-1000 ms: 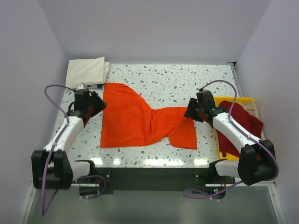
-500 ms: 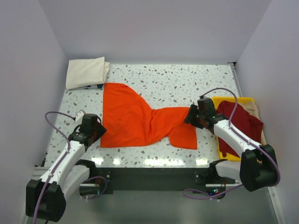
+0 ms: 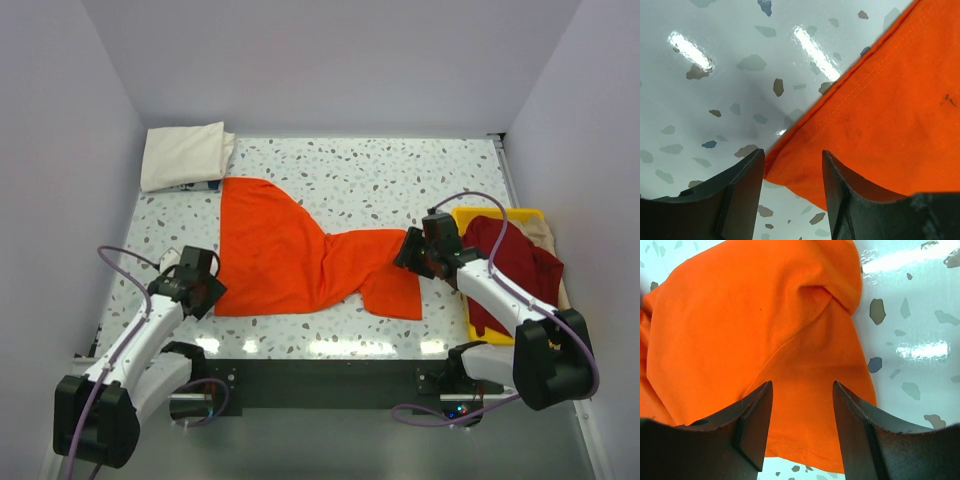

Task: Fold and stack the t-shirts
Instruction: Flatten the tshirt out

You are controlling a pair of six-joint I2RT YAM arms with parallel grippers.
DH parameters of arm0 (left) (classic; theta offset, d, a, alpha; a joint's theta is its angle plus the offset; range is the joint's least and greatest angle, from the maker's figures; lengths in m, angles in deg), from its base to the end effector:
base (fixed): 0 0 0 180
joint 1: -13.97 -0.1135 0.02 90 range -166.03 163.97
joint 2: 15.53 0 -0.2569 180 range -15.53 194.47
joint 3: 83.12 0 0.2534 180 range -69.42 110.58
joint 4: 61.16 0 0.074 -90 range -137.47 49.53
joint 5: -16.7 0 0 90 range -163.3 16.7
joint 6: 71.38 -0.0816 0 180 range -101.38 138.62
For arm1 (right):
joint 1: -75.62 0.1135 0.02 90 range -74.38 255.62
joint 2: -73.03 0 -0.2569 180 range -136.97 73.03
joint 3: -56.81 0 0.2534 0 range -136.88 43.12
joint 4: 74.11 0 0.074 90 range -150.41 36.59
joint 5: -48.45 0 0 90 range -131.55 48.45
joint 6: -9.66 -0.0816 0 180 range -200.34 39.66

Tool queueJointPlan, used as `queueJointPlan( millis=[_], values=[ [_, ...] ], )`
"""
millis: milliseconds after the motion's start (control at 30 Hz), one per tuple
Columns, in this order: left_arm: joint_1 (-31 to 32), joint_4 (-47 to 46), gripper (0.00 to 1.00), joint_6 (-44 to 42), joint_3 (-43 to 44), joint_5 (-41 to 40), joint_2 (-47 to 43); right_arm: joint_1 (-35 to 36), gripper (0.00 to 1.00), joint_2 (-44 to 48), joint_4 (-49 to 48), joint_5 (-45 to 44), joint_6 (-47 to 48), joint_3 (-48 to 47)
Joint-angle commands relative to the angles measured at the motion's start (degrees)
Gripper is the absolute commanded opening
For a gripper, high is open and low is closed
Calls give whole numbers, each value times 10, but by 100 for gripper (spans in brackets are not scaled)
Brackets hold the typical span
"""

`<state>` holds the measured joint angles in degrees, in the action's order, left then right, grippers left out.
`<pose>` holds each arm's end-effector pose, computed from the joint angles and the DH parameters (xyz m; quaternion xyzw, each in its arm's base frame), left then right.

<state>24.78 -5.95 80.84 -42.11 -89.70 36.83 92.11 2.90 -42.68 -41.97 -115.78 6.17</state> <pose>0.1734 -0.0097 0.1273 -0.4465 0.8607 -0.0074 0.2447 0.2587 0.0760 0.1498 0.1563 0.9293 0.1433 0.3022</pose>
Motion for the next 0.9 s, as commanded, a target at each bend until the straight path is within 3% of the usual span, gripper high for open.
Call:
queueJointPlan(
  millis=[0,367,433,567,667,867],
  values=[
    [5,15,54,27,-16,31,-20,-1,54,-4,-26,3,-7,6],
    [7,-30,40,24,-59,67,-6,-1,54,-13,-31,-1,-12,7],
    [8,-49,33,19,-65,73,5,-1,54,-14,-30,-2,-13,7],
    [7,-78,0,-12,-40,75,13,-1,54,-14,-22,-18,-11,3],
    [-1,-106,0,-59,-3,69,15,-5,54,-14,-14,-23,-9,-1],
    [-121,-131,0,-176,85,111,20,-15,55,4,7,-41,-8,-1]
  ],
)
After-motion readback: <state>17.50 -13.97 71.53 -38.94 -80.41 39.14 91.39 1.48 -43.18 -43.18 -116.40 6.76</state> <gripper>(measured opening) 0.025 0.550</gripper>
